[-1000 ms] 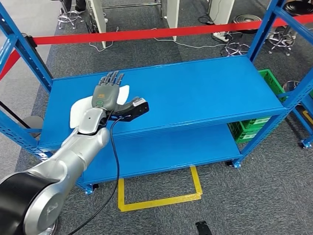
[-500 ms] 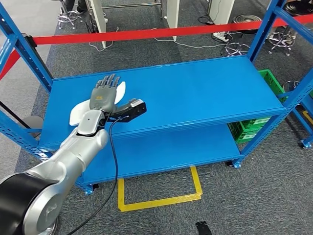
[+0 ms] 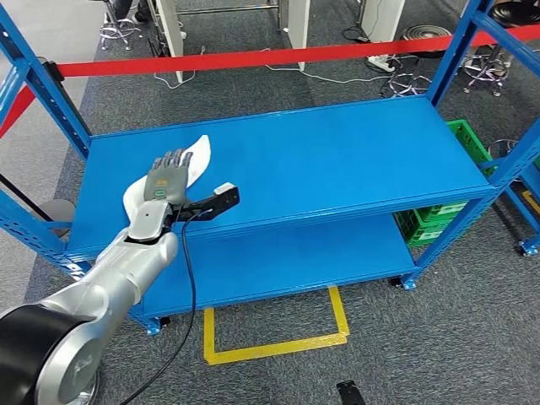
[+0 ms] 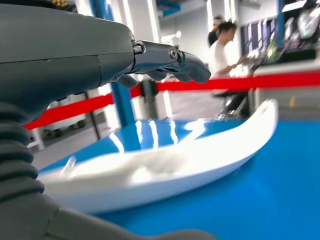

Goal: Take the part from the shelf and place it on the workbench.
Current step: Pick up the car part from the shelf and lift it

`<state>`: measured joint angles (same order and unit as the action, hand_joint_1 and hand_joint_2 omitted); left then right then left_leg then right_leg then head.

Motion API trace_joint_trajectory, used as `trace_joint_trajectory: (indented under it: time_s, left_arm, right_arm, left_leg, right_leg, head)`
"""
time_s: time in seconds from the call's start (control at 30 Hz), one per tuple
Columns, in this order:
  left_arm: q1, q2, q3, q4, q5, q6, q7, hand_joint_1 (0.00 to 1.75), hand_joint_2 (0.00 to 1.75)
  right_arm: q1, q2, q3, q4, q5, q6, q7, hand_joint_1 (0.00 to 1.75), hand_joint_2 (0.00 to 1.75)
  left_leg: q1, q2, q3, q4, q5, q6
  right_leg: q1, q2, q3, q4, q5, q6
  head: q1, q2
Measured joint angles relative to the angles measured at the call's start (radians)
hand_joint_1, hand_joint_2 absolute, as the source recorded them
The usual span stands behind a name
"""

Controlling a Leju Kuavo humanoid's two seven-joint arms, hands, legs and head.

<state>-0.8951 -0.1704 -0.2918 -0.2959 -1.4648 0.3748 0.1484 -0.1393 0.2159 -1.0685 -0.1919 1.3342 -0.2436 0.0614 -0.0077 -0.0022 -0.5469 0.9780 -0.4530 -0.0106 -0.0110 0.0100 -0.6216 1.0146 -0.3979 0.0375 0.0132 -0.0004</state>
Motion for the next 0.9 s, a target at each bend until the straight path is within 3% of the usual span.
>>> trace_joint_trajectory:
  time_s: [0.23,0.83,0.9]
  left_arm:
    - [0.03,0.03,0.0,0.012,-0.002,-0.063,0.047,0.0,1.75]
    - [0.058,0.078,0.005,0.02,0.01,-0.086,0.095,0.0,1.75]
    - [0.059,0.079,0.005,0.02,0.01,-0.086,0.1,0.75,1.75]
  right_arm:
    - [-0.001,0.0,0.0,0.0,0.006,0.0,0.001,0.0,1.75]
    - [-0.007,0.0,0.002,0.0,0.024,0.001,0.019,0.0,1.75]
    - [-0.007,0.0,0.002,0.0,0.024,0.001,0.019,0.0,1.75]
  left_leg:
    - [0.0,0.0,0.0,0.0,0.0,0.0]
    - [0.0,0.0,0.002,0.0,0.0,0.0]
    - [0.0,0.0,0.002,0.0,0.0,0.0]
  right_leg:
    - [0.0,0.0,0.0,0.0,0.0,0.0]
    - [0.0,-0.001,0.002,0.0,0.0,0.0]
    - [0.0,-0.001,0.003,0.0,0.0,0.0]
  head:
    - [0.0,0.0]
    - [0.0,0.0]
    - [0.0,0.0]
